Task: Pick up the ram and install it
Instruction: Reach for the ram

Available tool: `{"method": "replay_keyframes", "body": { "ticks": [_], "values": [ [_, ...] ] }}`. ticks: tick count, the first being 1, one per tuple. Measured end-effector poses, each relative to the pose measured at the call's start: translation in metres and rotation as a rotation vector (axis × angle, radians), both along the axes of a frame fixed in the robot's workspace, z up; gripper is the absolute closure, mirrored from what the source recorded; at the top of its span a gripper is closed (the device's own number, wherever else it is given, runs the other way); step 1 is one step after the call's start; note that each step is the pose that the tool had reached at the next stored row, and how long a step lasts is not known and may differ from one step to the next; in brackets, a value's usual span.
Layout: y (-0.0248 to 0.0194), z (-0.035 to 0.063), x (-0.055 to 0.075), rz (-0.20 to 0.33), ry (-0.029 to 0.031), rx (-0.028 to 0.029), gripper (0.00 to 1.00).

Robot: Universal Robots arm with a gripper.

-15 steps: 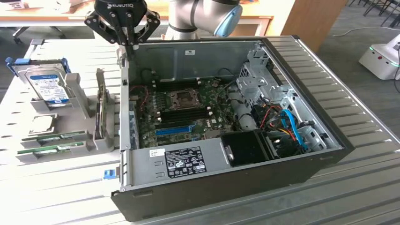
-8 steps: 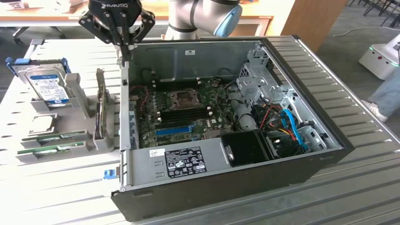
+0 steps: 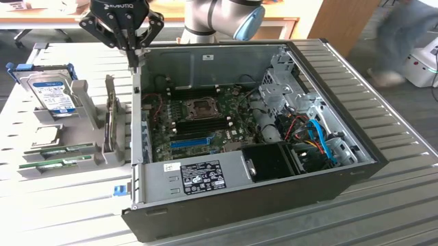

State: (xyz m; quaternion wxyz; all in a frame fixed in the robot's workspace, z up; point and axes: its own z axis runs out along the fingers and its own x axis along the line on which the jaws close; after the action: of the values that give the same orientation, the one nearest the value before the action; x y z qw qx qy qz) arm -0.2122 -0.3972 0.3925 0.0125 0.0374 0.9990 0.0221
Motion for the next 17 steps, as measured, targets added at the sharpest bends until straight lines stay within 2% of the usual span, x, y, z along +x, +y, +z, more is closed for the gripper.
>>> {"method": "replay_keyframes", "body": {
  "ticks": [17],
  "values": [
    [0.0002,-0.0004,-0.025,0.0,0.0,0.0,0.89]
  ]
}}
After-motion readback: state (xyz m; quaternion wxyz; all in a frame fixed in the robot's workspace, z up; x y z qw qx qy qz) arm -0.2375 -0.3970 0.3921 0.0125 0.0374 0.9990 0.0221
